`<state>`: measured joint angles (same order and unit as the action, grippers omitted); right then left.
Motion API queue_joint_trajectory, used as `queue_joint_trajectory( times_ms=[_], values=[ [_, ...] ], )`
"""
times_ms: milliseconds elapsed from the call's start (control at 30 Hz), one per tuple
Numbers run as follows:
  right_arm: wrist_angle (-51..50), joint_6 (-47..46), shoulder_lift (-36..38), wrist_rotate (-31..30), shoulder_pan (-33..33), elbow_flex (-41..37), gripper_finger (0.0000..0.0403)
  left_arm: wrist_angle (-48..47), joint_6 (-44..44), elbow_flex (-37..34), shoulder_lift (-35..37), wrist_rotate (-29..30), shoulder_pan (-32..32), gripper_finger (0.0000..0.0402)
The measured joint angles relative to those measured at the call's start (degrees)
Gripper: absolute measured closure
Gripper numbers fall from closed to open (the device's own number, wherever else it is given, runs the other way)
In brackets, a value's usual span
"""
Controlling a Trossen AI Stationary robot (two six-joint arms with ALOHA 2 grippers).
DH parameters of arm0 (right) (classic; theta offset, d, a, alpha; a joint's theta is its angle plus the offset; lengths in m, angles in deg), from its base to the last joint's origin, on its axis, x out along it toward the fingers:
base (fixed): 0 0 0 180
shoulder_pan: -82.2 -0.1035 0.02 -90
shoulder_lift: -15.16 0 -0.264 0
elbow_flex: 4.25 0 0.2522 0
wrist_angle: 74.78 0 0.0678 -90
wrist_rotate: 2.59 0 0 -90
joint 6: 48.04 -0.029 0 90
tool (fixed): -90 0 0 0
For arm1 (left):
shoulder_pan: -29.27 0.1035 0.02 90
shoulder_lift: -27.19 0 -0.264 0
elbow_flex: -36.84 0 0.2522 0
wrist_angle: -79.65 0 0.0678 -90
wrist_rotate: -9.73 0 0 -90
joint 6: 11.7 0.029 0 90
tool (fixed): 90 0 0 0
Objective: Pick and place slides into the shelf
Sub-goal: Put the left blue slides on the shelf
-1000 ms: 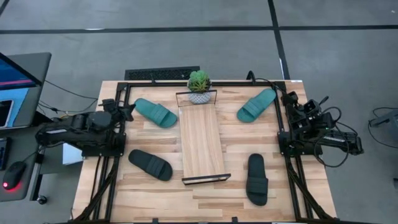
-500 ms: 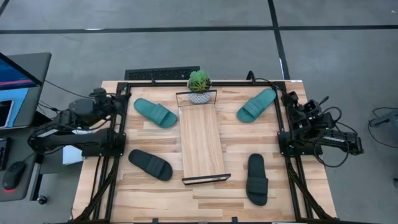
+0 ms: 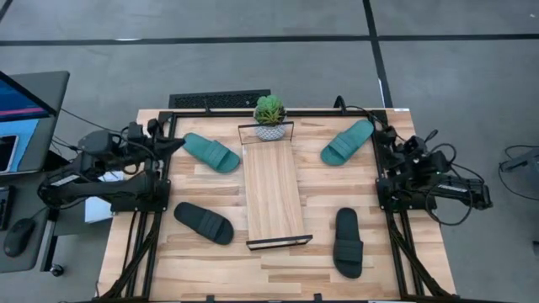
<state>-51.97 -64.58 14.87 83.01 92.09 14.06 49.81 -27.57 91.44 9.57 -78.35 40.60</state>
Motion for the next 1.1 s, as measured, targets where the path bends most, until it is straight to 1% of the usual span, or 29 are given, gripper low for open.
queue_joint_trajectory(
  times_ms=[33, 100, 167, 267, 333, 400, 467, 533, 633, 767, 867, 933, 1000, 1100],
  values=[
    [-1.46, 0.00, 0.00, -0.02, 0.00, -0.02, 0.0147, 0.26, 0.07, 0.02, -0.10, 0.67, 0.02, 0.0401],
    [-4.13, -0.05, 0.00, 0.00, 0.00, -0.02, 0.0147, -0.47, -0.24, 0.04, -0.70, 5.68, 0.02, 0.0401],
    [-7.09, -1.56, 0.00, -0.02, 0.00, -0.02, 0.0147, -4.62, -2.26, 0.06, -2.01, 12.88, 0.02, 0.0401],
    [-9.93, -5.06, 0.00, -0.02, 0.00, -0.02, 0.0147, -13.73, -8.00, 0.02, -5.53, 25.27, 0.04, 0.0401],
    [-11.28, -6.40, 0.00, -0.02, 0.00, -0.02, 0.0147, -20.14, -15.03, 0.00, -8.34, 34.15, 0.33, 0.0401],
    [-11.24, -6.58, 0.01, 0.01, -0.06, -0.02, 0.0147, -26.68, -26.01, -0.02, -10.68, 42.19, 1.44, 0.0401],
    [-11.26, -6.68, 0.00, 0.04, -0.11, -0.02, 0.0147, -32.62, -34.69, -0.02, -12.45, 45.82, 3.17, 0.0401],
    [-11.16, -7.32, 0.00, 0.03, -0.11, -0.02, 0.0147, -37.00, -38.60, -0.02, -13.61, 46.12, 5.35, 0.0401],
    [-11.27, -7.48, 0.00, 0.04, -0.11, -0.02, 0.0147, -40.83, -44.05, -0.10, -14.73, 43.64, 8.48, 0.0401],
    [-11.27, -7.50, 0.00, 0.04, -0.11, -0.02, 0.0147, -40.78, -52.33, -2.71, -14.91, 36.66, 10.99, 0.0401],
    [-11.27, -7.50, 0.00, 0.07, -0.11, -0.02, 0.0147, -40.80, -53.05, -5.30, -14.91, 31.37, 11.82, 0.0401],
    [-11.27, -7.50, 0.00, 0.09, -0.11, -0.02, 0.0147, -40.44, -54.78, -7.14, -14.88, 29.32, 12.19, 0.0401],
    [-11.27, -7.50, 0.00, 0.09, -0.11, -0.02, 0.0147, -40.14, -58.37, -8.68, -14.87, 28.34, 12.63, 0.0401],
    [-11.27, -7.50, 0.00, 0.09, -0.11, -0.02, 0.0147, -37.44, -62.08, -11.29, -14.87, 25.87, 13.22, 0.0401]
  ],
)
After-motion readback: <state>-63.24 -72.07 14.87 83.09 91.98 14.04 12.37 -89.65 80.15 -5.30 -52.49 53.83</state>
